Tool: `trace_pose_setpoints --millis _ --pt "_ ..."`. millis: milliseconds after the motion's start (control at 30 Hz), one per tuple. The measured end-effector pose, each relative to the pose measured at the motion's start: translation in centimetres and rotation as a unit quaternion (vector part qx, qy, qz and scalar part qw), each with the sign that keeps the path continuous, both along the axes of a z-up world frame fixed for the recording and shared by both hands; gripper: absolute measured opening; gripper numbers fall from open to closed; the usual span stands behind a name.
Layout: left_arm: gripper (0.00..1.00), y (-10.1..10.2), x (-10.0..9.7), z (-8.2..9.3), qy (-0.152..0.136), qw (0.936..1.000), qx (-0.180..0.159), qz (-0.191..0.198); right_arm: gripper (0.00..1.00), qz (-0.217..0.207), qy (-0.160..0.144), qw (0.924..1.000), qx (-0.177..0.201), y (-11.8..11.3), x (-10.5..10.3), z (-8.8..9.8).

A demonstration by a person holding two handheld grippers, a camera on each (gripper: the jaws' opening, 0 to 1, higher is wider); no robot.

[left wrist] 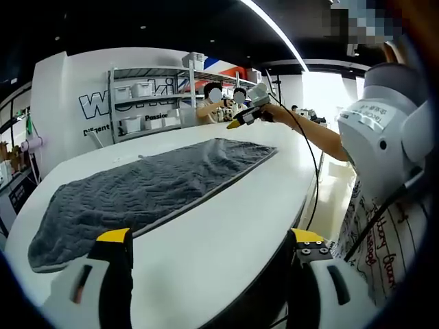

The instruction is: Fold the towel on the table until its edges align and the towel forms a compact rectangular stack.

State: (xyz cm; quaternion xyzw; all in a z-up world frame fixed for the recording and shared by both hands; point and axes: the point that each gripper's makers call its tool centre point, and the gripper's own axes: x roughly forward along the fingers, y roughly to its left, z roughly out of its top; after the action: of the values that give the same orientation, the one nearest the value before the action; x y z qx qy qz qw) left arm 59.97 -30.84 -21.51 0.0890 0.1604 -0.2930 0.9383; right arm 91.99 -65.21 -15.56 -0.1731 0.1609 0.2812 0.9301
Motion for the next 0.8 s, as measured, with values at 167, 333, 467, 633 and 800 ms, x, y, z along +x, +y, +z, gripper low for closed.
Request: trace_pose_setpoints --millis 167,333,467,633,800 --pt "0.98 0.1 0.1 0.0 0.001 1.0 -0.001 0.001 0.91 0.018 -0.009 0.9998 -0.008 0.6 -2.9 0.8" --pt "0.98 0.2 0.2 -0.2 0.003 1.0 -0.001 0.002 0.99 0.051 0.006 0.9986 -0.011 1.7 -6.4 0.5" --pt "0.98 0.1 0.2 -0.3 0.005 1.0 -0.003 0.001 0.99 0.063 0.007 0.998 -0.004 2.1 -8.8 0.6" --pt "0.98 -0.3 0.2 -0.2 0.003 1.0 -0.005 -0.003 1.0 0.078 0.009 0.9969 0.002 2.8 -12.0 0.6" --pt "0.99 -0.5 0.7 -0.1 0.006 0.9999 -0.007 -0.006 1.0 0.104 0.01 0.9945 0.004 3.8 -15.7 0.8"
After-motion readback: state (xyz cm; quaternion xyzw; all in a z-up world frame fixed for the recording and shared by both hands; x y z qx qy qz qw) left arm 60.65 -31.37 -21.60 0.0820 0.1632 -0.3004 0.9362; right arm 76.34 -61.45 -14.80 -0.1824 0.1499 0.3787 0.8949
